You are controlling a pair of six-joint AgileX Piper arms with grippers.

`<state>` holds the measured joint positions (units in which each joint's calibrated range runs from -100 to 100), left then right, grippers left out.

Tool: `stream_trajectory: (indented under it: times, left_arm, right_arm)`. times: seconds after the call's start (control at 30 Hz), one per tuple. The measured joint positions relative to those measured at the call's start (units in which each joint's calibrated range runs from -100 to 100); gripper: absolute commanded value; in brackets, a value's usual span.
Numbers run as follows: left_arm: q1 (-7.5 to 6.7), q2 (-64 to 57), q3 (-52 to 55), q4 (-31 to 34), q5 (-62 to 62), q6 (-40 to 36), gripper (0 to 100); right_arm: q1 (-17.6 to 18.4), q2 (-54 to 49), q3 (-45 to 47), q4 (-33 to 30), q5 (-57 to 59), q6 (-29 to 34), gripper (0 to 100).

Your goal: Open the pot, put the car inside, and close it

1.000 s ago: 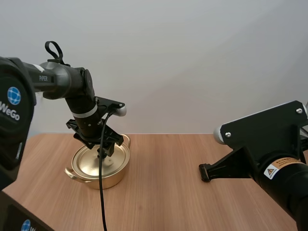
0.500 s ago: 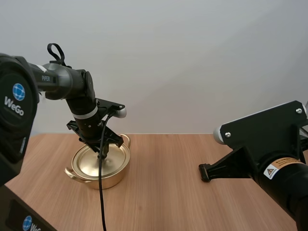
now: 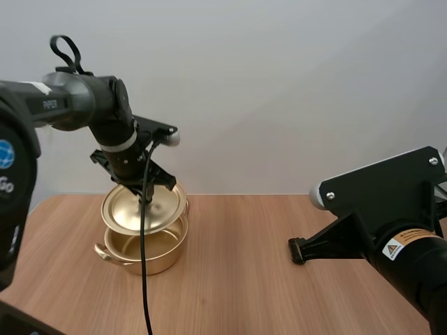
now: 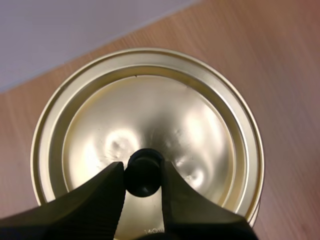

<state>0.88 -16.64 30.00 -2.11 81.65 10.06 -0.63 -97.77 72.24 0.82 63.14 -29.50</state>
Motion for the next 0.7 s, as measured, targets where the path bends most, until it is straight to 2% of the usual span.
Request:
stream_trajectory:
  times: [0.23,0.4,0.53,0.7]
  left_arm:
    - [0.00,-13.3,-9.0,-9.1,-15.8,-1.1,0]
    - [0.00,-22.9,-17.3,-11.0,-25.7,0.8,0]
    - [0.00,-30.7,-25.3,-11.0,-27.3,0.8,0]
    - [0.00,-39.4,-35.7,-11.0,-21.5,-2.1,0]
  right_arm:
    - [0.0,4.7,0.0,-0.8,-2.7,0.0,0]
    - [0.0,11.7,0.0,0.6,-2.9,-0.5,0]
    - [0.0,17.9,0.0,2.7,-2.9,-2.9,0]
    - [0.0,27.9,-1.2,4.0,-2.9,-4.7,0]
